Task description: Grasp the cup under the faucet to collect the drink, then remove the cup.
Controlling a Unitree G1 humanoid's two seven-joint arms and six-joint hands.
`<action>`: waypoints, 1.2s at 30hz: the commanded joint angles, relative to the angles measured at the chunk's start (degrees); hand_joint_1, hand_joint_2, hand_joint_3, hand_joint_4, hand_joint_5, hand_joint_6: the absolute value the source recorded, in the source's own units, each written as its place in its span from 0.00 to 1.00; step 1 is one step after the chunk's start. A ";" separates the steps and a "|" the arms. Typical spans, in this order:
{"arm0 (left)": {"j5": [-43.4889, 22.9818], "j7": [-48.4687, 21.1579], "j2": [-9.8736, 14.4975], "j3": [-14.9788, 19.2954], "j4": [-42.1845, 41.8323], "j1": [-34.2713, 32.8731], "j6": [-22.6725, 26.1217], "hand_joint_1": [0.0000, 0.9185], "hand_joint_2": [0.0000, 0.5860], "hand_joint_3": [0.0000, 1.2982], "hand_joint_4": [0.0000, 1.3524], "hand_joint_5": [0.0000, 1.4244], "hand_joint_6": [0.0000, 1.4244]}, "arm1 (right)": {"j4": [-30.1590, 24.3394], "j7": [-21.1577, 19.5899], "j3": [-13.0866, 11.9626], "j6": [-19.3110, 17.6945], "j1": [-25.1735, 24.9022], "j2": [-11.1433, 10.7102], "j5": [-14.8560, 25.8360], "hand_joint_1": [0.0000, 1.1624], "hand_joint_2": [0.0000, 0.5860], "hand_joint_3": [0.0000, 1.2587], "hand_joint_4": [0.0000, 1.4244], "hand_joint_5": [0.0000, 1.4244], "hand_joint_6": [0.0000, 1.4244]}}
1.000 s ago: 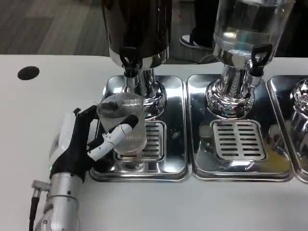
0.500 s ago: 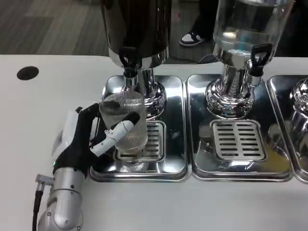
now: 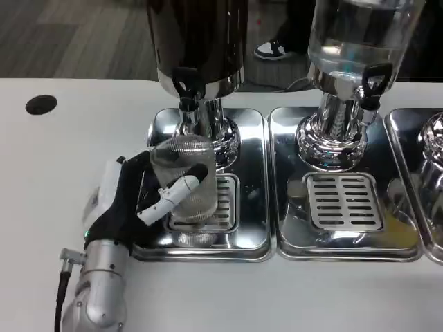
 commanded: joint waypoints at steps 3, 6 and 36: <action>0.61 0.85 -1.20 -1.18 0.28 -2.13 -0.64 0.33 0.42 0.36 0.38 0.19 0.00 | 0.25 0.23 -0.85 -1.16 0.13 -0.34 1.36 0.61 0.93 0.32 0.25 0.20 0.11; 0.73 0.97 -1.64 -1.47 0.29 -2.08 -0.53 0.33 0.42 0.37 0.38 0.19 0.00 | 0.60 0.29 -1.00 -1.39 0.13 -0.37 1.60 0.61 0.93 0.32 0.25 0.20 0.11; -0.04 0.21 -0.68 -0.72 -1.25 -0.68 -0.66 0.23 0.34 0.33 0.00 0.16 0.00 | 0.92 0.20 -1.02 -2.16 -0.15 0.07 1.82 0.61 0.93 0.32 0.25 0.20 0.11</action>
